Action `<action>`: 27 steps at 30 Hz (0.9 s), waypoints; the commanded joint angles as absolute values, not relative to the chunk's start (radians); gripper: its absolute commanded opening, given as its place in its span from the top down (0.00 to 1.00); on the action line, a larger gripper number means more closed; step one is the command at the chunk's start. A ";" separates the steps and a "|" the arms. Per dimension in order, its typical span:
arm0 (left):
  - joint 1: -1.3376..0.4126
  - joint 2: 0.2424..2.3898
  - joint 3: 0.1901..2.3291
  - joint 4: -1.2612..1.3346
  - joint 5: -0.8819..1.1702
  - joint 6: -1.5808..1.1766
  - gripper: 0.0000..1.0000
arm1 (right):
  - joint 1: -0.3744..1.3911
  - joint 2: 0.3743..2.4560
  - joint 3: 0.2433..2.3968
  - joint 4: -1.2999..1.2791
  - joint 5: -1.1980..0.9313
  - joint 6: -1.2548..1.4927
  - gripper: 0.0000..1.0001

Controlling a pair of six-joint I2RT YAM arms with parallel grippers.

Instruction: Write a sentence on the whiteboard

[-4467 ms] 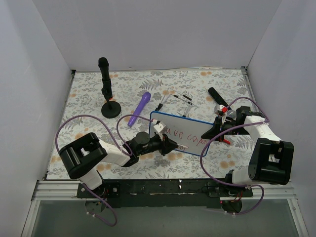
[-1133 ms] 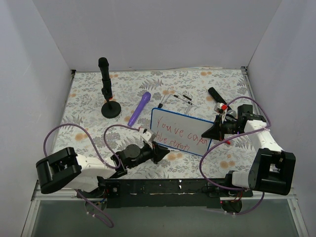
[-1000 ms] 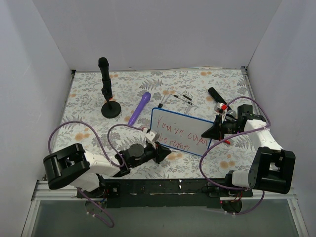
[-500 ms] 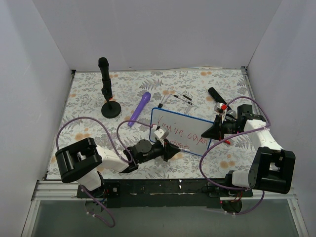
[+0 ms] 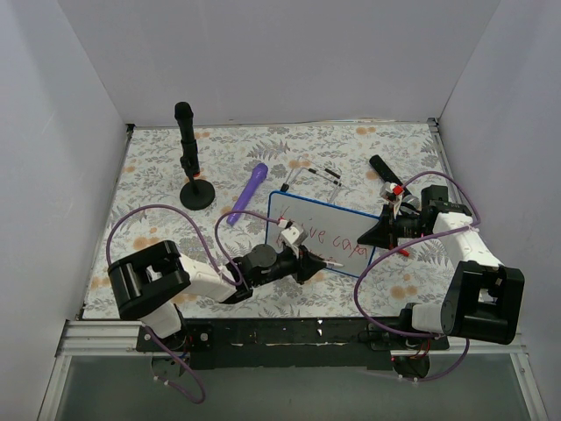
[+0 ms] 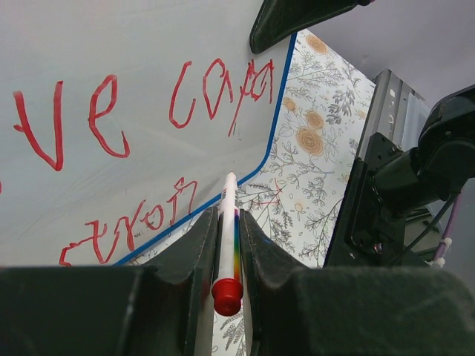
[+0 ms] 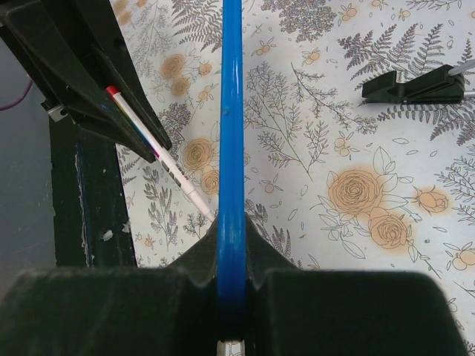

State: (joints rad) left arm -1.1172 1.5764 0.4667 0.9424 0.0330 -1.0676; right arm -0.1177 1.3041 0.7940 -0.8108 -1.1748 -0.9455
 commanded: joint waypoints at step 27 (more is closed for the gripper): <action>-1.118 1.580 0.543 0.871 -0.049 -1.003 1.00 | -0.123 1.304 0.792 -0.779 -1.029 -0.973 0.99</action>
State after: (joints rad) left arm -1.1179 1.5936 0.5098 0.8684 -0.0116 -1.0279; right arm -0.1177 1.3041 0.7940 -0.8078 -1.1740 -0.9459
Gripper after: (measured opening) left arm 0.130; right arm 0.089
